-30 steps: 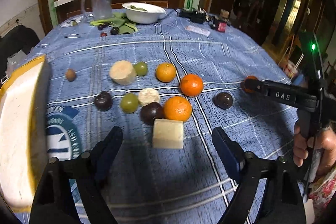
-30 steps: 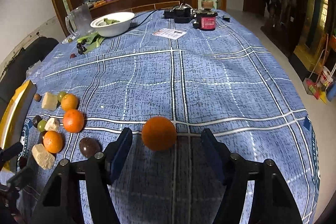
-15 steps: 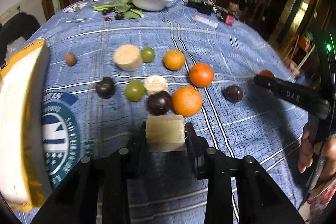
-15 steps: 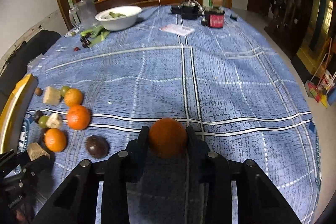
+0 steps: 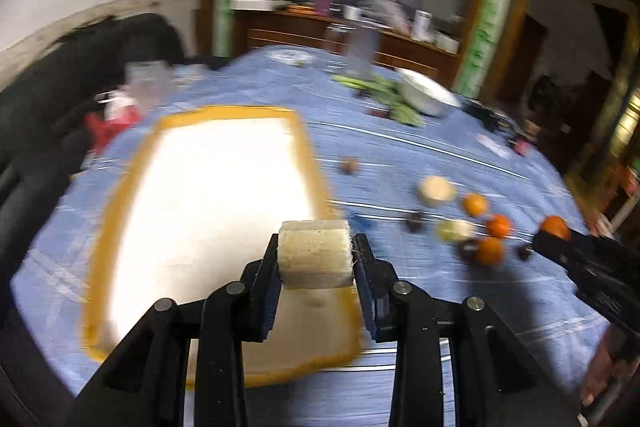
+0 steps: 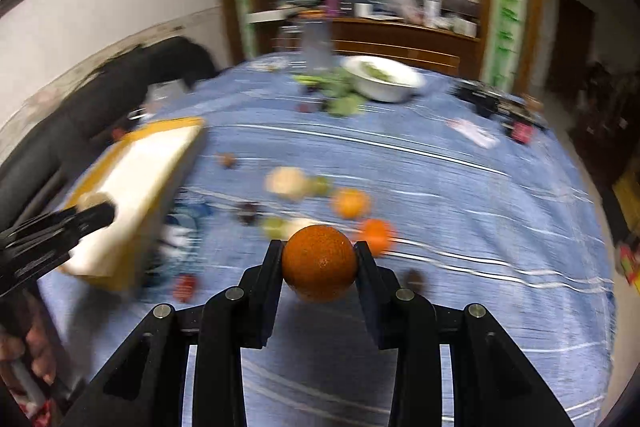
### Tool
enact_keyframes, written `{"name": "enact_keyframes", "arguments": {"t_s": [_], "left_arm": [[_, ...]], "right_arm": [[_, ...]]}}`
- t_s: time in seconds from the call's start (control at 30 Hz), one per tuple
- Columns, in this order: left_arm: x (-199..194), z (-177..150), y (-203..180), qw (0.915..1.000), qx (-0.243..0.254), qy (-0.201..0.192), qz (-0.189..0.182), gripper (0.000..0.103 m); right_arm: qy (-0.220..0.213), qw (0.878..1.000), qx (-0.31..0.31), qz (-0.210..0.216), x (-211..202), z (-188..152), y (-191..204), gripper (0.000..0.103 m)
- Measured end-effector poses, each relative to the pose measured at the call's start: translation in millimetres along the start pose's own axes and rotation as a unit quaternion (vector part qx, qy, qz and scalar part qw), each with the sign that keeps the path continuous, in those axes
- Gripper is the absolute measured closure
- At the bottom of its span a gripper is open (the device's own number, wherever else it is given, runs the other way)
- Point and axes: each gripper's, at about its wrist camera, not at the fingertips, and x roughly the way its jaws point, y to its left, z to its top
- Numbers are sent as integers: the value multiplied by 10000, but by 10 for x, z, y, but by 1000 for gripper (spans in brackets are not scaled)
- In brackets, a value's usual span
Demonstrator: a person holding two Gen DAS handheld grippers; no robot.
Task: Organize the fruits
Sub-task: 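Lower the cube into the yellow-rimmed tray with the left tool while the right tool drops the orange there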
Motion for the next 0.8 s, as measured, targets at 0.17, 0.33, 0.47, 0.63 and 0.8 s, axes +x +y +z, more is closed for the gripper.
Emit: {"name": "enact_keyframes", "arguments": {"t_s": [0.17,0.33,0.47,0.63,0.8], "left_arm": [[60,-35,529,9982,-390,102,437,70],[114,-111,930,9958,-674,212,575,70],[161,-153,1074,9946,-894,280,450,70],[115,-172,1190,9931,-1131,181,237,70],[-9,-171,1274,9912,-1320,19,73,52]], "right_arm": [[205,9953,-268,909,234,105,762,65],[353,9867,-483,1508,422,140,1360,65],[621,9805,-670,1739,651,127,1747,65],[950,9771,-823,1716,889,9,2015,65],[982,9770,-1019,1593,1025,-37,2144,64]]}}
